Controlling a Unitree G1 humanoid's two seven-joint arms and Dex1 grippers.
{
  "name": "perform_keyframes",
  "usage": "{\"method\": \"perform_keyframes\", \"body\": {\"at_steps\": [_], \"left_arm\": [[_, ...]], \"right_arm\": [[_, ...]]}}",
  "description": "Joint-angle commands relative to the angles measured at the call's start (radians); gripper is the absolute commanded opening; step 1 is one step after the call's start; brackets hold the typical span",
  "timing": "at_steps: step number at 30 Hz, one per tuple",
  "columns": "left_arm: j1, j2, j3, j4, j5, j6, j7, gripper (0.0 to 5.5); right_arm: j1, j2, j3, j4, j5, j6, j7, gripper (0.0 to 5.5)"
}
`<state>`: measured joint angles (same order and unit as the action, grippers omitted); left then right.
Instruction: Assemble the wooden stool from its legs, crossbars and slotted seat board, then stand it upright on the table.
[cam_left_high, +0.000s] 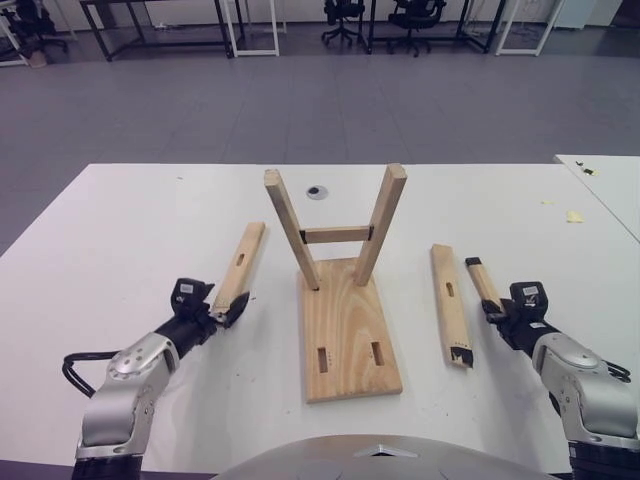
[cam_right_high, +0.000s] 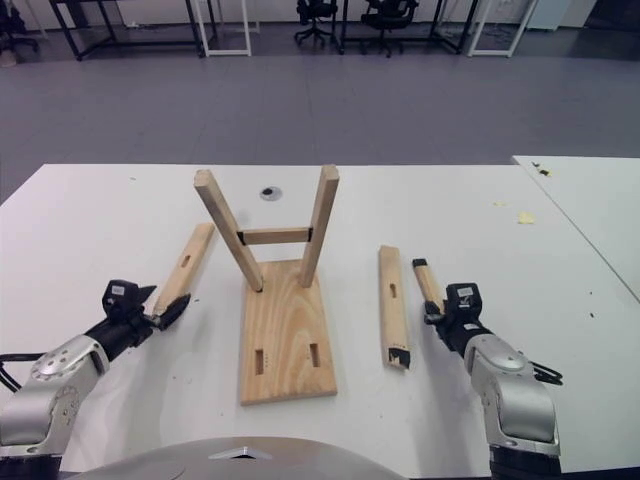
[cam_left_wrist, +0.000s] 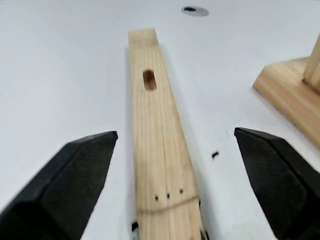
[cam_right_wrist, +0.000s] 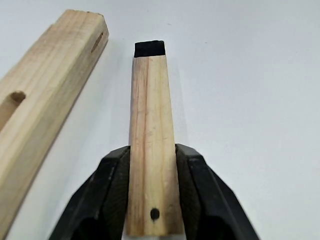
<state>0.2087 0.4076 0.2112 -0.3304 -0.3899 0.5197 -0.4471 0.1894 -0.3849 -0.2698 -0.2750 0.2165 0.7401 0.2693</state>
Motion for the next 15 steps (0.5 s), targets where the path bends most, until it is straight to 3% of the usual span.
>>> {"method": "perform_keyframes", "body": {"at_steps": [1, 4, 6, 9, 15], "left_arm": [[-0.147, 0.026, 0.103, -0.096, -0.114, 0.099, 0.053, 4.33], [-0.386, 0.055, 0.192, -0.129, -0.248, 0.195, 0.129, 4.33], [-0.643, 0.044, 0.227, -0.099, -0.430, 0.272, 0.193, 4.33], [-0.982, -0.018, 0.185, 0.001, -0.703, 0.381, 0.231, 4.33], [-1.205, -0.138, 0.122, 0.193, -0.913, 0.443, 0.312, 4.33]], "right_arm": [[-0.123, -0.059, -0.029, 0.005, -0.041, -0.122, -0.017, 1.32], [-0.301, -0.136, -0.023, -0.026, -0.064, -0.225, 0.005, 1.32], [-0.487, -0.188, 0.039, -0.085, -0.069, -0.273, 0.054, 1.32], [-0.744, -0.207, 0.154, -0.173, -0.045, -0.293, 0.136, 1.32], [-0.971, -0.096, 0.295, -0.199, 0.016, -0.331, 0.207, 1.32]]}}
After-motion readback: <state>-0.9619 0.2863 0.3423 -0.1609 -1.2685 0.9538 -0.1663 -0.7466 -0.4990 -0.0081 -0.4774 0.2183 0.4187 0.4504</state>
